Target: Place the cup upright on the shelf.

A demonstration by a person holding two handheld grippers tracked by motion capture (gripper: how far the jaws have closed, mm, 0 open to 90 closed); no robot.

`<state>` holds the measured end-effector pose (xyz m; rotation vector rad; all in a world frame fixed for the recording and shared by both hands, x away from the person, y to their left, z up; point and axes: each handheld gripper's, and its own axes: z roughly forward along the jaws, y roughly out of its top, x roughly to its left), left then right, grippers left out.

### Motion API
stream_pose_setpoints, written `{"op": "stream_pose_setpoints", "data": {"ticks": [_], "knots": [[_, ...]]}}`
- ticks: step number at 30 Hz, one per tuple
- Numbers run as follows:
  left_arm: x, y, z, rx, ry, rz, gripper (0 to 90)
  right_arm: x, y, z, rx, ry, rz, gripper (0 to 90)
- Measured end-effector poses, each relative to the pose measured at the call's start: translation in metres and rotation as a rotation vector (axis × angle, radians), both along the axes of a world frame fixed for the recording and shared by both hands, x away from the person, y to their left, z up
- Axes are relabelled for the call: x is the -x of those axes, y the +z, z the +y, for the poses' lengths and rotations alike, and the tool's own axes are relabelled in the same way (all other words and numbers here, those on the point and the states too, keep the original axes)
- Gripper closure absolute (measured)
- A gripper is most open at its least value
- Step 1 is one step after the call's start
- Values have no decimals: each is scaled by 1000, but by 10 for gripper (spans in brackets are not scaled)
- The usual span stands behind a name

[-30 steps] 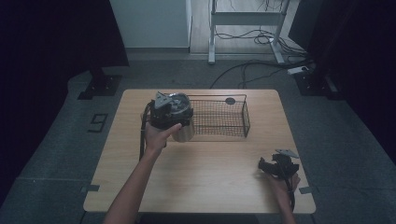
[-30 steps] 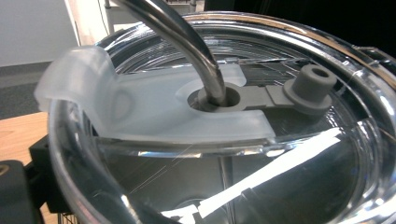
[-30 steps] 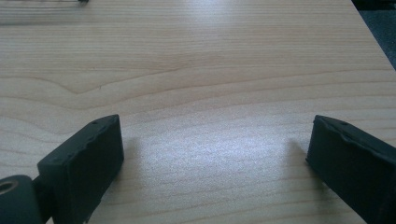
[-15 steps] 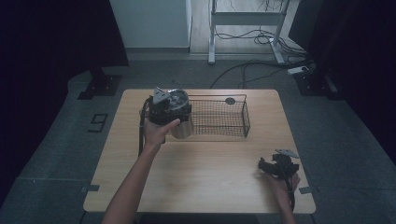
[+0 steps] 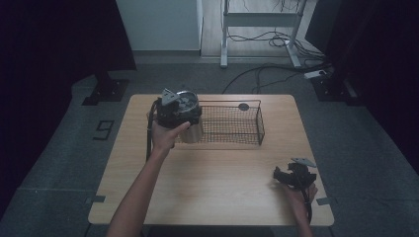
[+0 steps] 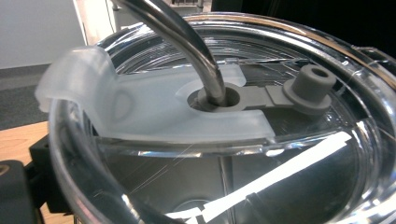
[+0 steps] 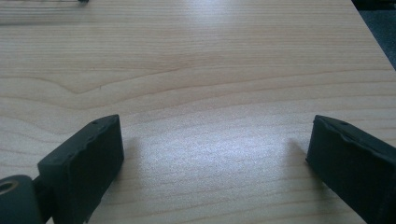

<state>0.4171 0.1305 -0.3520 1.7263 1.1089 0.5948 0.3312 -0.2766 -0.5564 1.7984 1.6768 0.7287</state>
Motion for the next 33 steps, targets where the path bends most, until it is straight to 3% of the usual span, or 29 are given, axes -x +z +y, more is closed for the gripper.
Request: {"op": "stream_pose_setpoints", "data": {"ticks": [19,33], "knots": [[-26,2,-1,-34,38,0,39,0,0,0,2,-3,-2,46],[-48,-2,-15,-50,50,0,40,0,0,0,3,-3,-3,46]]}}
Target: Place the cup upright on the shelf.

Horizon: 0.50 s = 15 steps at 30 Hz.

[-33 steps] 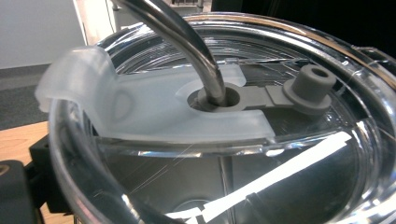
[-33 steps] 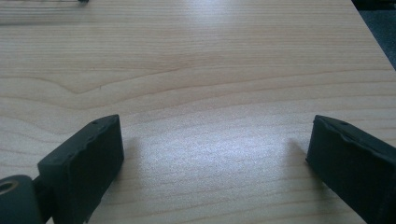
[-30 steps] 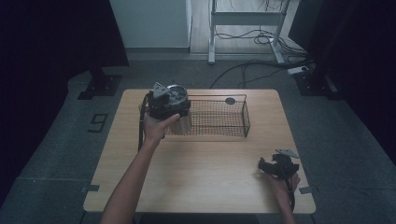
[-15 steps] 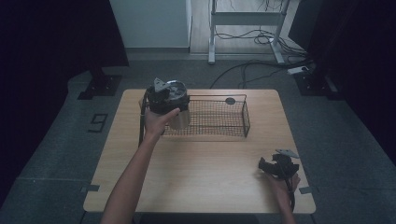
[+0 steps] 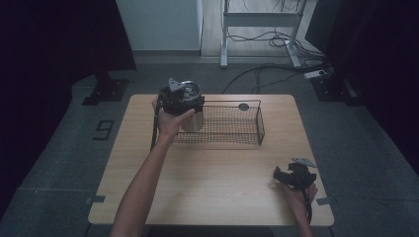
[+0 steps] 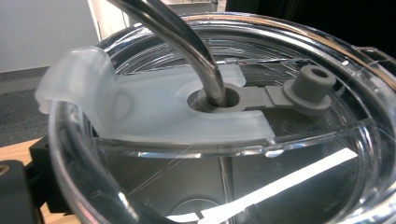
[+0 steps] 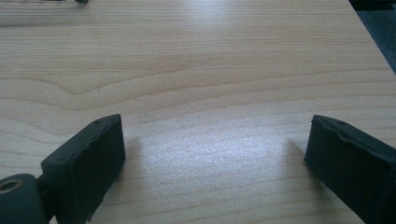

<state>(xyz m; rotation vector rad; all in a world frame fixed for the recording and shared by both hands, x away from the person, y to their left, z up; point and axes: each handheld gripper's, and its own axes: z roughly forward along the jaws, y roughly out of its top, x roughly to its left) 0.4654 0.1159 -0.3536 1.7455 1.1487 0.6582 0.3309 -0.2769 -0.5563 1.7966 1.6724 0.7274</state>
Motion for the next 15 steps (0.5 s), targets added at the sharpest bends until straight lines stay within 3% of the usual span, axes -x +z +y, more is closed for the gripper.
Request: {"op": "stream_pose_setpoints", "data": {"ticks": [15], "knots": [[-27,-19,-14,-21,27,24,40,0,0,0,-2,1,1,49]]}}
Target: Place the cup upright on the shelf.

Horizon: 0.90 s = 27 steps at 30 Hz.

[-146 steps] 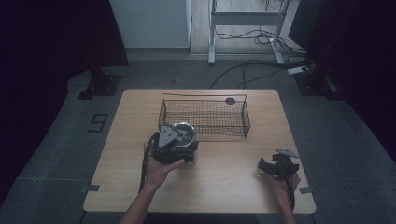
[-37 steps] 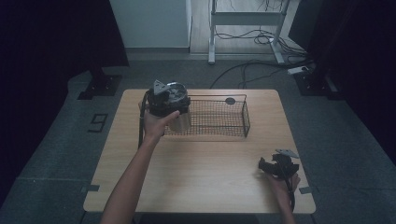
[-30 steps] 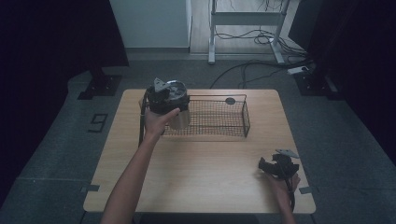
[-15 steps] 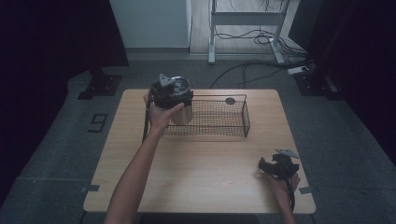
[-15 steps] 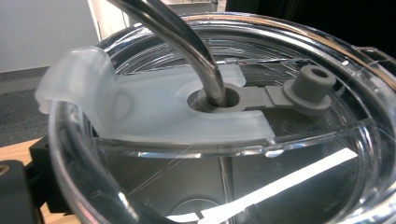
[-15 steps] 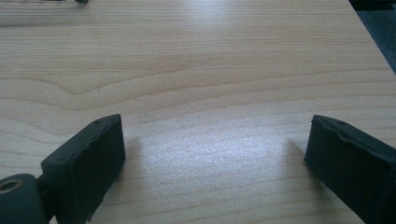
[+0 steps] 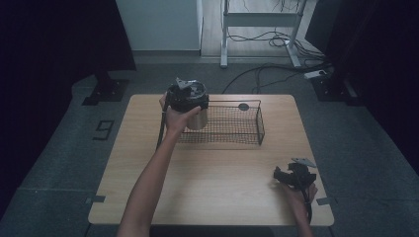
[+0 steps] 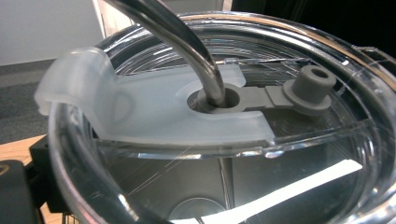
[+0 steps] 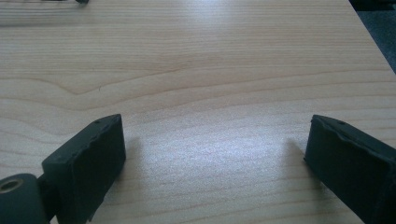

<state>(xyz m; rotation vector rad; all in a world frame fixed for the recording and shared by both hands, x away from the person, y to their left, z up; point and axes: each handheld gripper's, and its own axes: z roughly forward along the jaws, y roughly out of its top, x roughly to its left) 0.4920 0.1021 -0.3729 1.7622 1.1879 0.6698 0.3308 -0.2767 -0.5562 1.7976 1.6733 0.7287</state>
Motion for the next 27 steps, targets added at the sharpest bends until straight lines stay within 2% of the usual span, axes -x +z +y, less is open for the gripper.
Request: {"op": "stream_pose_setpoints", "data": {"ticks": [2,6,12,27], "knots": [[-4,-4,0,1,26,-3,40,0,0,0,0,0,0,49],[-8,-10,0,12,35,6,40,0,0,0,0,0,0,50],[-13,-19,-2,1,45,17,40,0,0,0,1,1,0,51],[-21,-49,-5,-10,57,76,40,0,0,0,1,3,1,53]]}}
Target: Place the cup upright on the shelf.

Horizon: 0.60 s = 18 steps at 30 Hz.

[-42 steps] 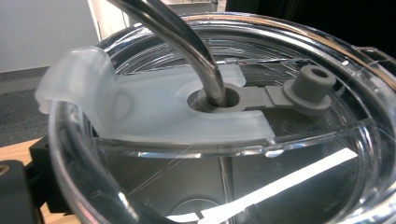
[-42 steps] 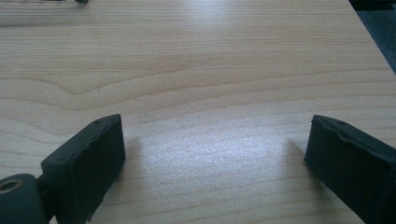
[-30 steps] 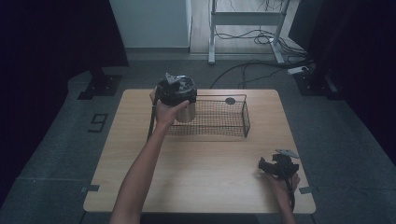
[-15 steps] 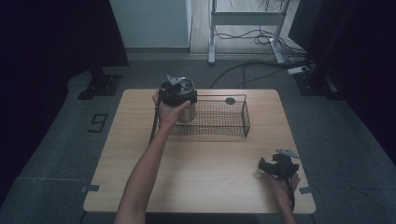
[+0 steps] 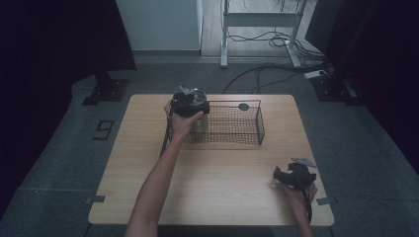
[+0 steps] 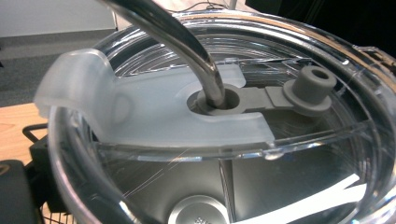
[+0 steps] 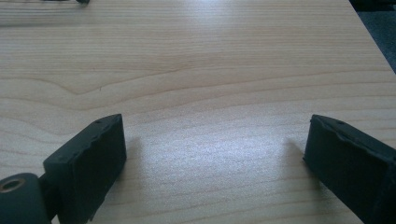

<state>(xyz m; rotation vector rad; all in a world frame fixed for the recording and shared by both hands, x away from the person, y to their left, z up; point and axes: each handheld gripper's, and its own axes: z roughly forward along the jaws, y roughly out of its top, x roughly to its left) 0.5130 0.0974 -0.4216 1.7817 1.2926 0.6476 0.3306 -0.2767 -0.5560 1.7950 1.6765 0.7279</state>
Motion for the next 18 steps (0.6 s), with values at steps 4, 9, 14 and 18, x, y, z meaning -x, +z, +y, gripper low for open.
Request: {"op": "stream_pose_setpoints", "data": {"ticks": [4,9,14,18], "knots": [[-1,-4,0,-1,3,5,40,0,0,0,0,0,0,53],[-3,-12,0,-16,7,23,40,0,0,0,0,0,0,53],[-4,-18,1,-16,11,32,40,0,0,0,0,0,0,54],[-4,-23,0,-13,14,39,40,0,0,0,0,0,0,54]]}}
